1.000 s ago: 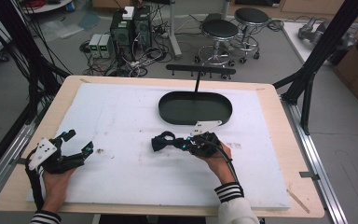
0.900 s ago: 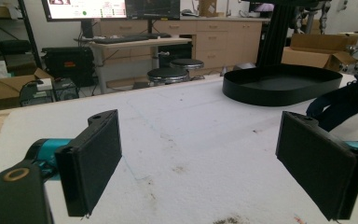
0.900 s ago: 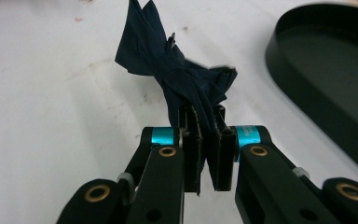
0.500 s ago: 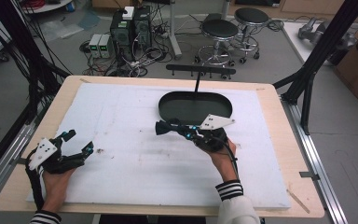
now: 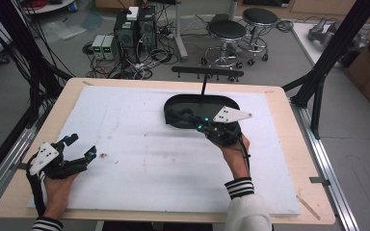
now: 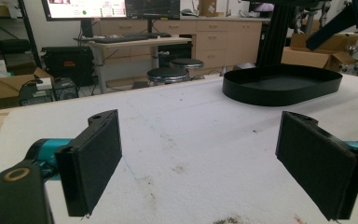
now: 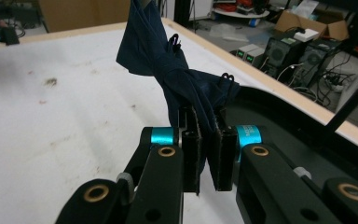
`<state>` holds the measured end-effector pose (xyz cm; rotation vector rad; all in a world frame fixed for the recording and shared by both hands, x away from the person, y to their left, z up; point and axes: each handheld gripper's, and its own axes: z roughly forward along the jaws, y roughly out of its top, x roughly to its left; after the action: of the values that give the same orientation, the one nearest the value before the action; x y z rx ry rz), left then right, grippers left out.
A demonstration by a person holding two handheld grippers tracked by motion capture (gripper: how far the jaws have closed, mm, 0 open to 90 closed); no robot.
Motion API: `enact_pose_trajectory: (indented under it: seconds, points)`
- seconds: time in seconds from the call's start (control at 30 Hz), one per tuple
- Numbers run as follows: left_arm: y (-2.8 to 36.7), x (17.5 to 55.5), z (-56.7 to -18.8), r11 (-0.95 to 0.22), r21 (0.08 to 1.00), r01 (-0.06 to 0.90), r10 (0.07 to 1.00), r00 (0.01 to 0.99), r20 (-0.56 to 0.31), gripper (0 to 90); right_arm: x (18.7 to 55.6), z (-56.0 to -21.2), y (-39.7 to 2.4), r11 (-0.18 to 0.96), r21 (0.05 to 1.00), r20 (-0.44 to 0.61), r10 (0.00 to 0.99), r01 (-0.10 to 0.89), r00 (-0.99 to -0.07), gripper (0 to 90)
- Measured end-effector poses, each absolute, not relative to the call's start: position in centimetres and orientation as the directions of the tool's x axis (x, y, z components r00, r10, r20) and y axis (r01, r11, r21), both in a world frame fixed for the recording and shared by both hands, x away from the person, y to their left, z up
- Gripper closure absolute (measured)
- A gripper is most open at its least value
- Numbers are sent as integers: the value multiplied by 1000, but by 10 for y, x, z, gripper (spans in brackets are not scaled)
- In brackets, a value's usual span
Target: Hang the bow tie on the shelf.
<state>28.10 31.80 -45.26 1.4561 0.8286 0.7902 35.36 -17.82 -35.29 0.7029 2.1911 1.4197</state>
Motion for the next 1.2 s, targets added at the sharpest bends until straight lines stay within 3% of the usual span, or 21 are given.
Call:
enact_pose_trajectory:
  seconds: [1.2]
  points:
    - [319,281,-453,-15,999,43,857,515,-10,146,388,-294,-195,290,948,-121,711,132,-692,847]
